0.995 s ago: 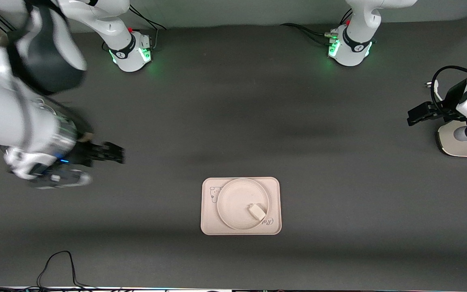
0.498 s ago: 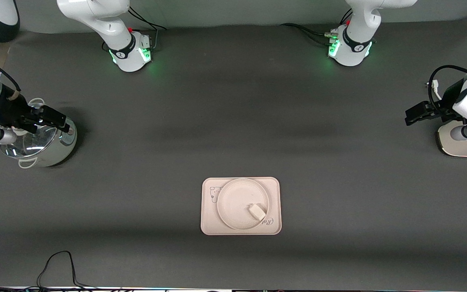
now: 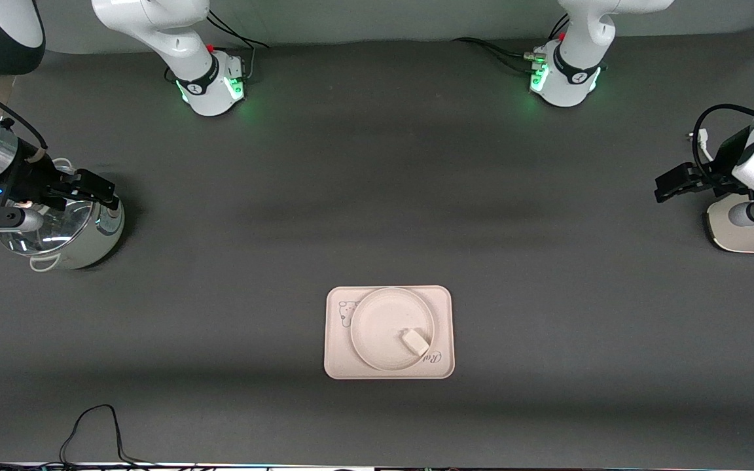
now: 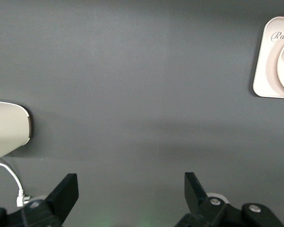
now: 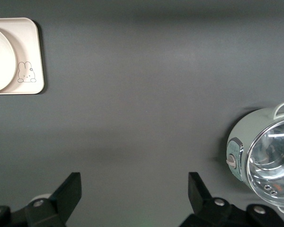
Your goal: Place bun in plate and plate on tray
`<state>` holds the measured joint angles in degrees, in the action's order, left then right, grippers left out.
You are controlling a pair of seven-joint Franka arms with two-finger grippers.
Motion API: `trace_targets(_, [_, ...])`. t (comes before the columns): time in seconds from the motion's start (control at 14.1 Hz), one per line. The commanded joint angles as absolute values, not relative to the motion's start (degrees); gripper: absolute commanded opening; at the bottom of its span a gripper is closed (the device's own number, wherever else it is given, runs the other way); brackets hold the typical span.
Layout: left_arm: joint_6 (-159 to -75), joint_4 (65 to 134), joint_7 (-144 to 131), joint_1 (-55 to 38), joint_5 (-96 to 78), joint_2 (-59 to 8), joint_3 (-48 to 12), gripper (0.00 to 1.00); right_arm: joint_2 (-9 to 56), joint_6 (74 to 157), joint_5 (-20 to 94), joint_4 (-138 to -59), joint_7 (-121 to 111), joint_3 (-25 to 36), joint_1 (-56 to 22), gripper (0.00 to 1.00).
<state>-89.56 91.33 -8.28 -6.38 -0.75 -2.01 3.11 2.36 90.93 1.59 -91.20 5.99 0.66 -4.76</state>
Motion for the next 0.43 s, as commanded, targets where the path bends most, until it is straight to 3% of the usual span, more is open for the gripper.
trace_targets(0.0, [-88.1,90.8,-9.2,-6.7,-0.4,-1.2,3.2,1.0,1.9,90.7,0.4,-92.1,5.4,0.8,-5.9,1.0])
trace_targets(0.36, [-87.8,90.4,-9.3,-6.8,-0.3,-1.2,3.2,1.0,1.8,90.6,0.4,-93.4,5.1,0.8,-6.0,1.0])
